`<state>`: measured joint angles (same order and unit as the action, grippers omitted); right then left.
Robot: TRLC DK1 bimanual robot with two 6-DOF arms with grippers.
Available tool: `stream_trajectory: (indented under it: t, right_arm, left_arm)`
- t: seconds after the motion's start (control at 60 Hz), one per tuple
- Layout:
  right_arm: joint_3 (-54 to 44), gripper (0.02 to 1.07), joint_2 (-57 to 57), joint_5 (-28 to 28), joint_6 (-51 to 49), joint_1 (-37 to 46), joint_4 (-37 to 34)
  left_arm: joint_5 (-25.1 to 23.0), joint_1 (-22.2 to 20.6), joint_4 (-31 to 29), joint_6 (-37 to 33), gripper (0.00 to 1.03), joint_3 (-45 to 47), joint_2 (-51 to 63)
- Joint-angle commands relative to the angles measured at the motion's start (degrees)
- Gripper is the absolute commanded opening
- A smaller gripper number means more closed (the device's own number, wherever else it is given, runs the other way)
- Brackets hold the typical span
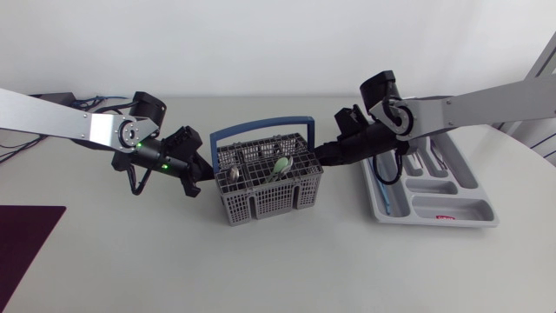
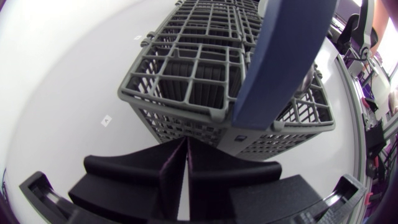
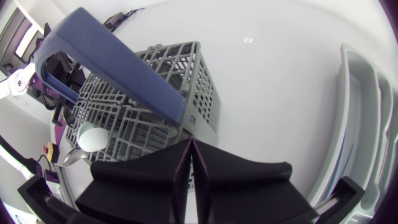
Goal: Unload the cutlery basket into the drawer organizer.
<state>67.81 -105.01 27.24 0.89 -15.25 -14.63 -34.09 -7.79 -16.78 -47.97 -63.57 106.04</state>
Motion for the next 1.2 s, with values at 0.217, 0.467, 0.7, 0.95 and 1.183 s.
stream_trajectory:
  t: [0.217, 0.467, 0.7, 0.95, 1.183]
  right_arm:
    - [-7.25, 0.11, 9.3, -4.83, 2.37, -0.05, 1.36]
    - [-9.98, 0.11, 9.12, -4.48, 2.89, -2.07, 1.45]
    - [-10.68, 0.11, 9.47, -6.15, 3.25, -2.42, 1.89]
    - [-16.92, 0.12, 20.02, -7.56, 1.58, -0.31, 1.8]
    - [-20.79, 0.17, 28.63, -6.85, -1.24, -0.14, 1.36]
  left_arm:
    - [-2.21, -1.7, 2.62, 3.84, 0.17, -5.6, 3.12]
    - [-1.33, -1.35, 3.06, 5.43, 0.17, -7.71, 4.0]
    - [-0.89, 1.38, 3.06, 5.51, 0.17, -6.92, 3.38]
    - [-1.25, 5.95, 3.06, 4.72, 0.17, 1.17, -5.93]
    - [-1.69, 6.56, 3.06, 3.84, 0.18, 11.45, -18.5]
